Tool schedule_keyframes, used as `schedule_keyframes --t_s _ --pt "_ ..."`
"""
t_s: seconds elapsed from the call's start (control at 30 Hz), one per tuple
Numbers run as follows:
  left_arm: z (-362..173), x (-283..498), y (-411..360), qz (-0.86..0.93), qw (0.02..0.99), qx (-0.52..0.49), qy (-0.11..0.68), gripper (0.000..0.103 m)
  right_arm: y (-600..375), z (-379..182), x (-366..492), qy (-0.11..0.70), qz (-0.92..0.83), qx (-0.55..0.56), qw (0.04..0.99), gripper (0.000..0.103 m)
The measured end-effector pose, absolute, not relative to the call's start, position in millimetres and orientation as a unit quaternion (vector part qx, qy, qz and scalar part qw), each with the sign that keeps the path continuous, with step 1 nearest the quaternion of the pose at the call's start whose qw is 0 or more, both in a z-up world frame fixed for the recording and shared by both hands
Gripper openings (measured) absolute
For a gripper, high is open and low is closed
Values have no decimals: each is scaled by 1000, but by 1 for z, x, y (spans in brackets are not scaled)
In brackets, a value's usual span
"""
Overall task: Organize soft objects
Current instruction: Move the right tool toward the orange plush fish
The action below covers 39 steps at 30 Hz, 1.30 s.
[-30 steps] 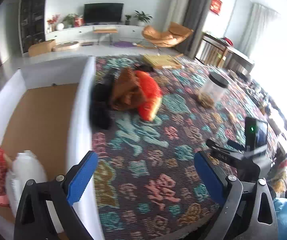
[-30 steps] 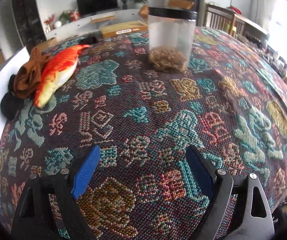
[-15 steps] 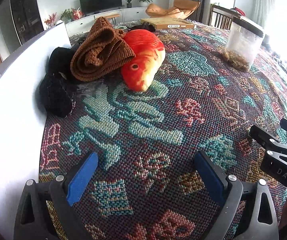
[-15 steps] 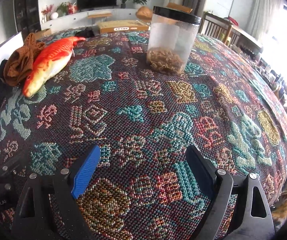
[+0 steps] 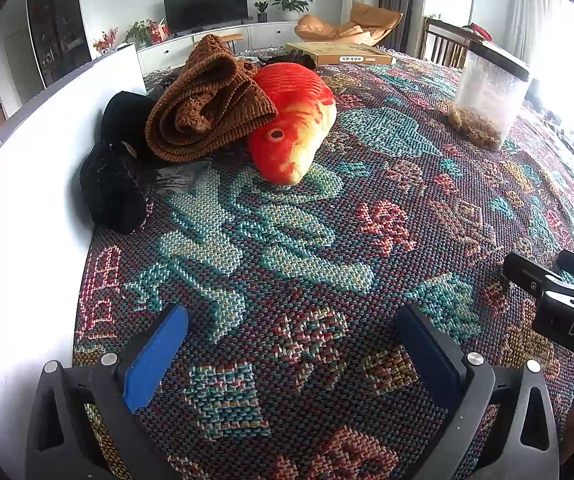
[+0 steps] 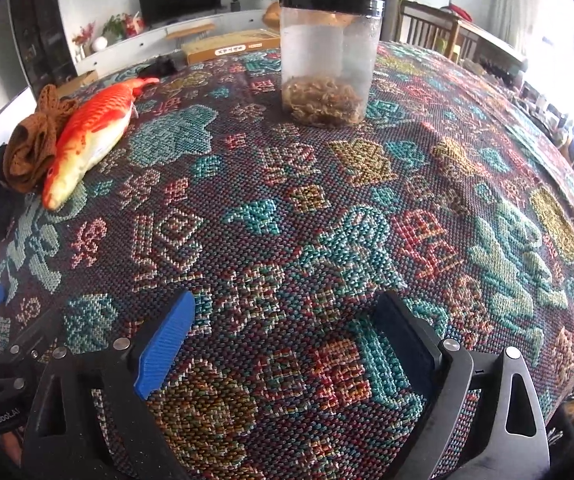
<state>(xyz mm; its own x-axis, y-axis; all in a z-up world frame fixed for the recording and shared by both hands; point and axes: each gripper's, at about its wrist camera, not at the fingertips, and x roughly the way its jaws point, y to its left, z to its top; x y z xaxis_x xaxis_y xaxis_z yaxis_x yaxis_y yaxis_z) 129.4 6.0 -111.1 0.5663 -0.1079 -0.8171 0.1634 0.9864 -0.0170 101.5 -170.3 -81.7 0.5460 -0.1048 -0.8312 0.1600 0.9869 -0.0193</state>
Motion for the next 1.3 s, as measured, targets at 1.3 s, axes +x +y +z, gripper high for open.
schedule_keyframes --t_s 1.3 --pt "-111 122 21 -79 882 33 463 103 -172 -82 99 471 -75 29 879 94"
